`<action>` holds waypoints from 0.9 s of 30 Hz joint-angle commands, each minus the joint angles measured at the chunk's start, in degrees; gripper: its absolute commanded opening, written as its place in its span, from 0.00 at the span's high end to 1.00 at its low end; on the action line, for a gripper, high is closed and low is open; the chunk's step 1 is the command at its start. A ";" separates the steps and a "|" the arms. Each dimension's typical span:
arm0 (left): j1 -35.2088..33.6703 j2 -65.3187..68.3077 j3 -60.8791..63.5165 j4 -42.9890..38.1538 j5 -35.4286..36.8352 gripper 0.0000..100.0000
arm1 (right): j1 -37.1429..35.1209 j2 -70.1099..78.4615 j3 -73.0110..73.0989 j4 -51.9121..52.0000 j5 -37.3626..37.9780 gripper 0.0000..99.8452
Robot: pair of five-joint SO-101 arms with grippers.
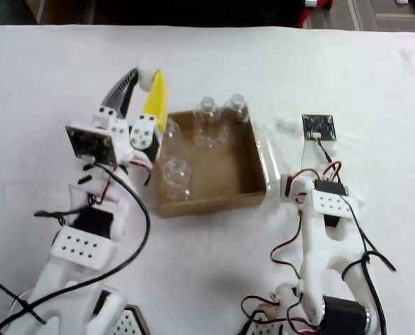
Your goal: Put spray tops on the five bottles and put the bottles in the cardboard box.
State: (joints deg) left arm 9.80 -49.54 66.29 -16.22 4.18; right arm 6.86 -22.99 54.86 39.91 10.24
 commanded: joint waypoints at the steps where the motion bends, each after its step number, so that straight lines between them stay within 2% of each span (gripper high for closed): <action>1: -0.04 0.04 2.37 -3.60 -0.35 0.98 | -0.04 -0.22 -1.23 -0.84 0.62 0.83; 16: 4.35 0.40 6.59 -3.25 -0.70 0.98 | 0.04 -0.22 -0.97 -0.84 0.62 0.83; 22: 4.00 10.59 2.81 -4.04 -0.79 0.98 | 0.04 -0.22 -0.88 -0.66 0.62 0.83; 27: 2.77 18.95 2.29 -14.24 -0.79 0.98 | 0.04 -0.22 -0.88 -0.48 0.70 0.83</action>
State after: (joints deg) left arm 13.32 -34.95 71.47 -21.67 4.00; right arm 6.86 -22.99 54.86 39.91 10.33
